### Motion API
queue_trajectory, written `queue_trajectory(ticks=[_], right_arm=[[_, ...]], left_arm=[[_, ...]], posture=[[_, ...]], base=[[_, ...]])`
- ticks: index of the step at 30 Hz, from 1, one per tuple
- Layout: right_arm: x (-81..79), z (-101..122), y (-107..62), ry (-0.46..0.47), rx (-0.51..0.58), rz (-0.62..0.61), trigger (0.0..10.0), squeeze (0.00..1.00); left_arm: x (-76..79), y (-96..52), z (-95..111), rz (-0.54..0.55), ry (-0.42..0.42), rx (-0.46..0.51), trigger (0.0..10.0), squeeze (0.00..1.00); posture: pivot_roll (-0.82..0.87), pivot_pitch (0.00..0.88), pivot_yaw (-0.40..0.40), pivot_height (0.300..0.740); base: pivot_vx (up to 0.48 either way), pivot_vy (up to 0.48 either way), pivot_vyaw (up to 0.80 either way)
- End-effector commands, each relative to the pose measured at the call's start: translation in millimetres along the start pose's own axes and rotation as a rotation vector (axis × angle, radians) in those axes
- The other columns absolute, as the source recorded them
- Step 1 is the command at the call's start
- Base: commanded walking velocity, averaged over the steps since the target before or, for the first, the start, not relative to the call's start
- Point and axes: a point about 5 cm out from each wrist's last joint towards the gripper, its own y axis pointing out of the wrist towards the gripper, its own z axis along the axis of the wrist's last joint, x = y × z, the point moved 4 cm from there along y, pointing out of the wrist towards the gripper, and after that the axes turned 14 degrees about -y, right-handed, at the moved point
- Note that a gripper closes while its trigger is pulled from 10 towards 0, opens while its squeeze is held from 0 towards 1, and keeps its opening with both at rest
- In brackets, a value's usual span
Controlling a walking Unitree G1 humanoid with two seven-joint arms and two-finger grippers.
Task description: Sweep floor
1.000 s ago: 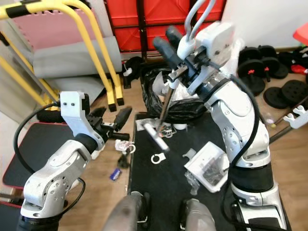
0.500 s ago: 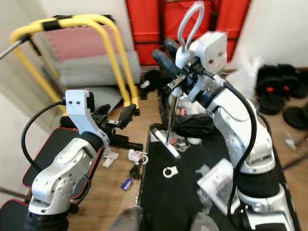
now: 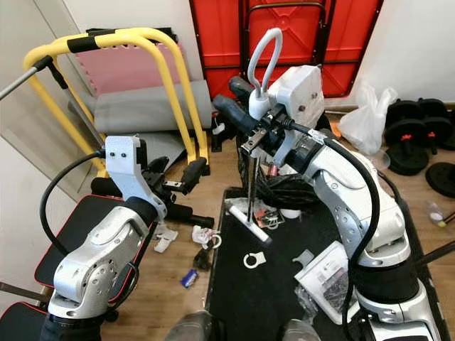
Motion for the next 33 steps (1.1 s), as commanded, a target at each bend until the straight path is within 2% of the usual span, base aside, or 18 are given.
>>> queue_trajectory(ticks=[1, 11, 15, 33], right_arm=[[-2.7, 14.5, 0.1, -0.017, 0.063, 0.015, 10.0, 0.00], [0.8, 16.9, 3.4, -0.042, 0.082, -0.012, 10.0, 0.00], [4.1, 24.2, 6.4, -0.070, 0.108, -0.015, 10.0, 0.00], [9.9, 25.1, 3.3, -0.134, 0.091, 0.027, 10.0, 0.00]], left_arm=[[6.6, -1.0, -4.3, -0.078, 0.003, -0.023, 10.0, 0.00], [6.8, 1.2, -2.3, -0.086, 0.006, -0.018, 10.0, 0.00], [7.5, 1.7, -1.8, -0.092, 0.008, -0.018, 10.0, 0.00], [8.4, 4.4, -0.9, -0.101, 0.003, -0.015, 10.0, 0.00]], posture=[[0.07, 0.025, -0.023, 0.740], [0.08, 0.034, -0.016, 0.740], [0.08, 0.034, -0.013, 0.740], [0.07, 0.039, -0.014, 0.740]], base=[[0.000, -0.412, 0.00], [0.000, -0.442, 0.00], [0.000, -0.442, 0.80], [0.000, -0.437, 0.80]])
